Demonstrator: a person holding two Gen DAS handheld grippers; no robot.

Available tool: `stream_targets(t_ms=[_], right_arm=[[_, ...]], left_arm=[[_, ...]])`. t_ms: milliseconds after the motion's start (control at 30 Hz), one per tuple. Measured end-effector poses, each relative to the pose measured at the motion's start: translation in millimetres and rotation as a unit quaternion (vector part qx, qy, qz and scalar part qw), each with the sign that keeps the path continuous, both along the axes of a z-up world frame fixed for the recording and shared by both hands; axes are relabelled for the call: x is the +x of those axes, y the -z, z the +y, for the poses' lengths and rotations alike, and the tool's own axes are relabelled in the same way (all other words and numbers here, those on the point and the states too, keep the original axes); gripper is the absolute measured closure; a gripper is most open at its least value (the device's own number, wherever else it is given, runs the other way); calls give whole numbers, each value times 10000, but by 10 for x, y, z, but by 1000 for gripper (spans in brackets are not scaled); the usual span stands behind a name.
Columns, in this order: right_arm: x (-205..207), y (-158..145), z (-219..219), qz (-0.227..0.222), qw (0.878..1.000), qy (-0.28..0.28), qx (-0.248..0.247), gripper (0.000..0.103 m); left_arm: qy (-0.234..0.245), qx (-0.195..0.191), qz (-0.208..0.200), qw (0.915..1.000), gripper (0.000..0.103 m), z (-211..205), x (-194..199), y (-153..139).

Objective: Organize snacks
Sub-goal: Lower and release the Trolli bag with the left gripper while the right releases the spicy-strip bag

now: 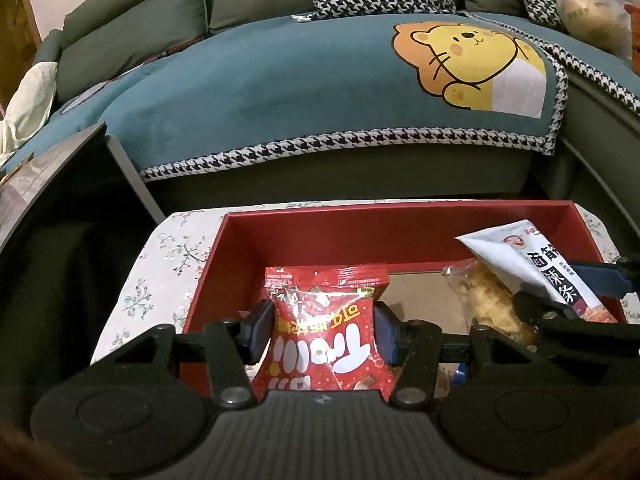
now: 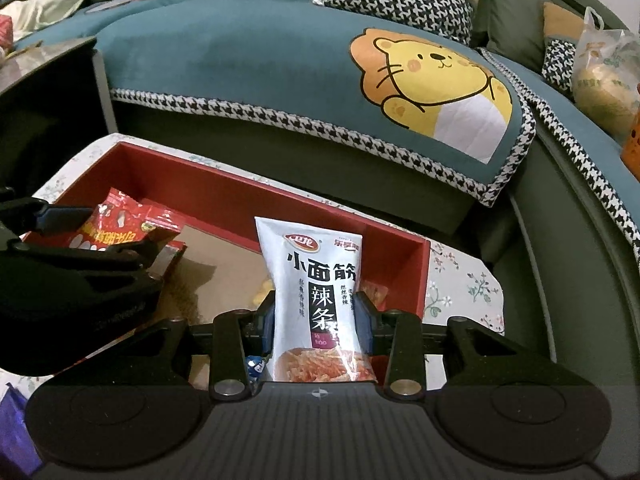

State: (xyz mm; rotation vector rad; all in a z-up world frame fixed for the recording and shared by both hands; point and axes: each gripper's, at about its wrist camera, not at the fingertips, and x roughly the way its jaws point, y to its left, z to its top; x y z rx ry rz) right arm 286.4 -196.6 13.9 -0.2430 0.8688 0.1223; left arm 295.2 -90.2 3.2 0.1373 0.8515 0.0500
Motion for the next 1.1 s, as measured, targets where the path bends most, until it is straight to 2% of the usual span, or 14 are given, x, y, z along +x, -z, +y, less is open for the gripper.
stream_targets(t_ms=[133,500,1100], right_arm=[[7,21,-7,-3,10000,22,-4,53],[24,20,-77,-18,9999,142,47,37],[-30,-119,-157,-154,9994,208,223,30]], left_arm=[[18,6,10,10000,6,-5,4,7],[102,11,-22,9999,0,-21,-25,-37],[-3,-182,-168,9997,0,55,-111,-203]])
